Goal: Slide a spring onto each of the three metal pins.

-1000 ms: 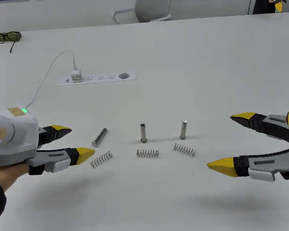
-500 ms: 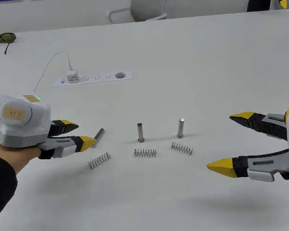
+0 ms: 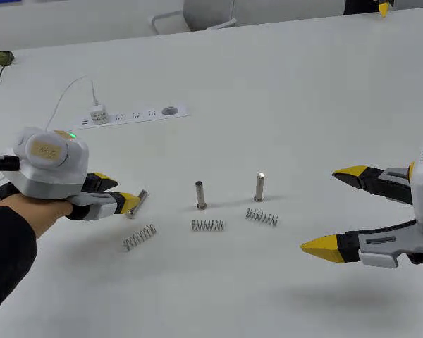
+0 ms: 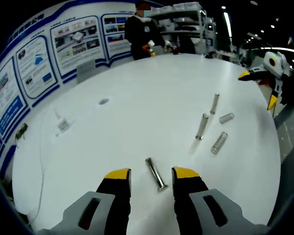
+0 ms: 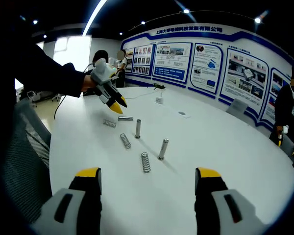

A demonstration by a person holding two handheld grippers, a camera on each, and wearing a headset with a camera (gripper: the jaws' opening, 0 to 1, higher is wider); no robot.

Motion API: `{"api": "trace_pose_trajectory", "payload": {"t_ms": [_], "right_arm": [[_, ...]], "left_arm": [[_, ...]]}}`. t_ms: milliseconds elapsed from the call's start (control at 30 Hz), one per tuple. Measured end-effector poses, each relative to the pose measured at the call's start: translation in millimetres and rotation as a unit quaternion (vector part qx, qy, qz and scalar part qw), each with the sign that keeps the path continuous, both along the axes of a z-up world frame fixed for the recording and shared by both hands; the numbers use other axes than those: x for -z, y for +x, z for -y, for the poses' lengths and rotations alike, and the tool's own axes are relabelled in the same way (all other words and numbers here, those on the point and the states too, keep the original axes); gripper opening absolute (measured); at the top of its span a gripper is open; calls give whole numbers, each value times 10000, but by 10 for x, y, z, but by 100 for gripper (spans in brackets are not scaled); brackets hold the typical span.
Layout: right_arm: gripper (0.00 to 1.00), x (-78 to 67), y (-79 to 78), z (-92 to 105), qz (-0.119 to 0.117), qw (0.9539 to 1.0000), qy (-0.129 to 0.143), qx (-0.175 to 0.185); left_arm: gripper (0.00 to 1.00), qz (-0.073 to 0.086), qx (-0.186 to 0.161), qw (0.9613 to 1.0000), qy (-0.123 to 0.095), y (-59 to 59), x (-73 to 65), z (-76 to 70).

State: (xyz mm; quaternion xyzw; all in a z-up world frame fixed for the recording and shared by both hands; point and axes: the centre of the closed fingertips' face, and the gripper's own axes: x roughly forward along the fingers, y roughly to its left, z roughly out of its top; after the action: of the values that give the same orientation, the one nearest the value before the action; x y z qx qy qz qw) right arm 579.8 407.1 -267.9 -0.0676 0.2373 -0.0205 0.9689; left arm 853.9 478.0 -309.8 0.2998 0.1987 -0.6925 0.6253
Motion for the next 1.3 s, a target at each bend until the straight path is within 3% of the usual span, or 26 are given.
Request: {"api": "trace_pose_trajectory", "payload": {"t_ms": [900, 1300], "right_arm": [[79, 44, -6, -6, -96, 9999, -43, -32], [79, 54, -25, 37, -110, 9999, -93, 18]], "left_arm": [[22, 155, -238, 9973, 677, 13, 202, 246], [16, 163, -455, 9936, 1020, 22, 295, 285]]}}
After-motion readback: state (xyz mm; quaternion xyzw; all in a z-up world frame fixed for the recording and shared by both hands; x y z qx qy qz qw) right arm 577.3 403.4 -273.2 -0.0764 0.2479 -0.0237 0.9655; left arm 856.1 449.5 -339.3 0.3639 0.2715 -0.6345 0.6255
